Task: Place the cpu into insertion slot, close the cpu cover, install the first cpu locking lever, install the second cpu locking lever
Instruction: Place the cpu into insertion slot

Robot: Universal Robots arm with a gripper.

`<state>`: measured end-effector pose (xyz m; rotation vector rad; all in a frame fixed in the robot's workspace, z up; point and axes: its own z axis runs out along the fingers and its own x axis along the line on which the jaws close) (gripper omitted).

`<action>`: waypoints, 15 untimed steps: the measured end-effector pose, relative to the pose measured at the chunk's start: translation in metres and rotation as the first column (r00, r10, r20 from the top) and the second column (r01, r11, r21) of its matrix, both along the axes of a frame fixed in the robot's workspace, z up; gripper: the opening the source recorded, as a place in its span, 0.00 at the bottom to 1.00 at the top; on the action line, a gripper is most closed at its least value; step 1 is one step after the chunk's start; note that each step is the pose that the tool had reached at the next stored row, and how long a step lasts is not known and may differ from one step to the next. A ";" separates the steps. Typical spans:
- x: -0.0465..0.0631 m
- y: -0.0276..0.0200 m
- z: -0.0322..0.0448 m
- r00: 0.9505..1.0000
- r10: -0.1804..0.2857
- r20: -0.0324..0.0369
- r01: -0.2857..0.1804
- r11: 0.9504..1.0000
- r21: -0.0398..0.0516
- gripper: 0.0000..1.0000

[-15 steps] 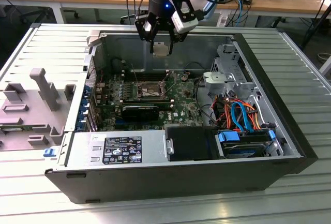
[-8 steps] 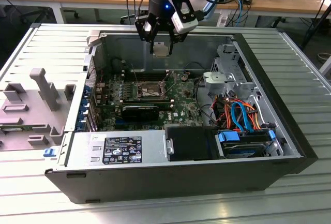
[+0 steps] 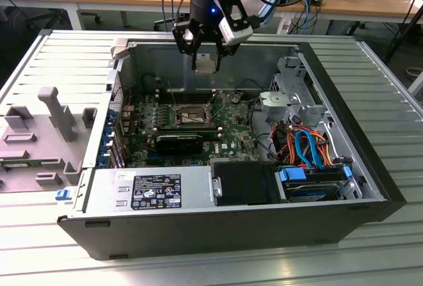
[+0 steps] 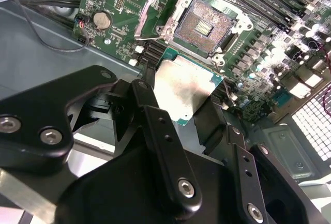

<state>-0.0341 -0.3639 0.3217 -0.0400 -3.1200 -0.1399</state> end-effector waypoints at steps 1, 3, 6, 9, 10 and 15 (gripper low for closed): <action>0.000 0.0000 -0.0003 1.000 0.000 0.000 0.000 1.000 0.000 0.54; 0.000 0.0000 -0.0007 1.000 0.000 0.000 0.000 1.000 0.000 0.54; 0.000 0.0000 -0.0013 1.000 0.000 0.000 0.000 1.000 0.000 0.54; 0.000 0.0000 -0.0021 1.000 0.000 0.000 0.000 1.000 0.000 0.54; 0.000 0.0000 -0.0023 1.000 0.000 0.000 0.000 1.000 0.000 0.54; 0.000 0.0000 -0.0032 1.000 0.000 0.000 0.000 1.000 0.000 0.54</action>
